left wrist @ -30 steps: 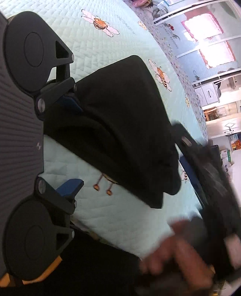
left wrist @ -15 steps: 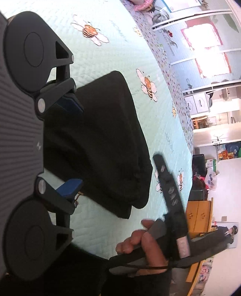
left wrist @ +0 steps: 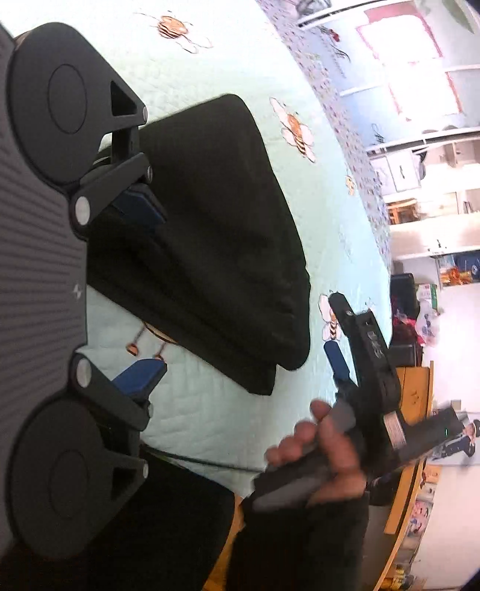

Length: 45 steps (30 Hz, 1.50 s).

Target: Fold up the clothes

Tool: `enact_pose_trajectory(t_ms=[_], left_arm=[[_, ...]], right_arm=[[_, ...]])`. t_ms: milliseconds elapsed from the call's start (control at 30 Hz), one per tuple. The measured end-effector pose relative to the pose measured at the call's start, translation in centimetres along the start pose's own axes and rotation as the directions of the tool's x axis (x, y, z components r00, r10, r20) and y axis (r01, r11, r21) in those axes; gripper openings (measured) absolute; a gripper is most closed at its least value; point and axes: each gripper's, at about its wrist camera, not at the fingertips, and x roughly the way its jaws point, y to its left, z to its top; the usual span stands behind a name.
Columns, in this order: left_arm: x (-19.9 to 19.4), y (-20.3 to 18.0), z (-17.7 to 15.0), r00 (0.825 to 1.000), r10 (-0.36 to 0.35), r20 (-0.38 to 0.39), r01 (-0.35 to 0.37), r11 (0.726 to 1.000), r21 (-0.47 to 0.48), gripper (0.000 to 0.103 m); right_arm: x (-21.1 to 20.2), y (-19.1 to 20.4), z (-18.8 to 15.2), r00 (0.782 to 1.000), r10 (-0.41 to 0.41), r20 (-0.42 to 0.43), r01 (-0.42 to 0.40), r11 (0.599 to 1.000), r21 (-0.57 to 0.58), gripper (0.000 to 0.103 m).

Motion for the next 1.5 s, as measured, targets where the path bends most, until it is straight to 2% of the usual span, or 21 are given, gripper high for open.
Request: enact_pose_trajectory(t_ms=[33,100,167,233,300,367,467,500,533,600,633,700,767,867,933,1067,1133,1200,1300,1433,1500], left_arm=[[1.0,-0.1,-0.3,0.999,-0.004,-0.037,0.004,1.0,0.01,0.083],[2.7,-0.5,-1.2,0.995,0.002,-0.101,0.0,1.0,0.019,0.083],[2.7,-0.8,-1.6,0.995,0.012,-0.103,-0.011,1.0,0.013,0.083],[1.1,-1.0,-1.0,0.997,-0.007,-0.072,0.006,1.0,-0.005,0.083],[-0.4,-1.0,-0.7,1.0,-0.011,-0.025,0.01,1.0,-0.007,0.083],[-1.0,-1.0,-0.7,1.0,-0.014,-0.005,0.014,1.0,-0.008,0.085],[0.9,-1.3,-1.4,0.996,-0.033,-0.08,0.032,0.999,-0.024,0.085],[1.4,-1.6,-1.4,0.994,-0.038,-0.099,0.035,0.999,-0.031,0.085],[1.5,-1.7,-1.4,0.994,-0.04,-0.106,0.035,0.998,-0.042,0.085],[0.5,-1.7,-1.3,0.995,-0.056,-0.082,0.051,0.997,-0.061,0.084],[-0.4,-1.5,-1.2,0.997,-0.06,-0.056,0.057,0.997,-0.06,0.084],[-1.8,-1.0,-1.0,0.999,-0.043,-0.008,0.042,0.997,-0.061,0.085],[-2.3,-0.2,-0.5,1.0,-0.017,0.021,0.018,0.996,-0.082,0.085],[-1.7,1.0,1.0,0.999,0.0,0.041,0.005,0.992,-0.125,0.085],[-0.6,1.5,1.5,0.999,0.009,0.031,-0.005,0.992,-0.128,0.085],[1.9,2.3,0.5,0.996,-0.058,-0.07,0.046,0.985,-0.168,0.085],[2.0,1.8,-0.5,0.995,-0.053,-0.085,0.038,0.984,-0.173,0.085],[1.6,1.6,0.2,0.995,-0.044,-0.089,0.029,0.985,-0.172,0.085],[0.2,1.9,1.4,0.996,-0.061,-0.069,0.048,0.981,-0.187,0.085],[-0.8,3.9,3.0,0.999,-0.02,-0.047,0.009,0.974,-0.226,0.085],[-0.7,5.1,3.8,0.998,0.03,-0.057,-0.044,0.963,-0.266,0.085]], right_arm=[[-0.5,0.4,-0.4,1.0,0.025,0.011,-0.025,1.0,0.007,0.078],[0.0,1.9,-1.3,0.999,0.044,-0.02,-0.045,0.996,-0.082,0.078],[0.9,2.8,-2.3,0.997,-0.027,-0.073,0.012,0.98,-0.201,0.079],[1.8,2.4,-3.1,0.983,-0.137,-0.12,0.108,0.969,-0.222,0.079],[0.1,2.0,-2.9,0.988,-0.132,-0.079,0.119,0.982,-0.15,0.079],[-2.2,3.4,-3.1,0.994,-0.11,0.006,0.109,0.981,-0.163,0.079],[-2.9,5.9,-4.2,1.0,0.006,0.001,-0.005,0.955,-0.297,0.083],[-2.4,6.3,-4.8,1.0,-0.006,-0.018,-0.001,0.936,-0.351,0.083],[-1.6,6.0,-5.3,0.998,-0.061,-0.032,0.045,0.925,-0.377,0.083],[-0.5,3.1,-5.6,0.983,-0.159,-0.095,0.125,0.948,-0.293,0.085],[-0.9,1.6,-5.5,0.984,-0.136,-0.111,0.112,0.973,-0.202,0.085],[-3.1,0.3,-4.8,0.995,-0.082,-0.055,0.079,0.995,-0.065,0.085],[-5.1,1.3,-4.3,0.999,-0.048,0.022,0.05,0.993,-0.104,0.085],[-5.3,3.0,-3.1,0.997,0.05,0.066,-0.039,0.988,-0.151,0.086],[-3.6,4.2,-1.9,0.994,0.087,0.061,-0.076,0.984,-0.159,0.086],[1.0,6.5,-0.5,0.989,0.148,-0.007,-0.148,0.977,-0.155,0.086],[4.0,7.0,-0.2,0.989,0.115,-0.09,-0.129,0.978,-0.165,0.086],[7.2,6.6,-0.2,0.986,0.028,-0.165,-0.06,0.98,-0.188,0.086],[7.5,3.9,0.6,0.98,-0.136,-0.145,0.116,0.983,-0.143,0.086],[1.8,0.5,1.8,0.994,-0.098,-0.049,0.101,0.993,0.065,0.086],[-0.5,0.9,1.8,0.997,-0.08,-0.019,0.081,0.995,0.055,0.086]])
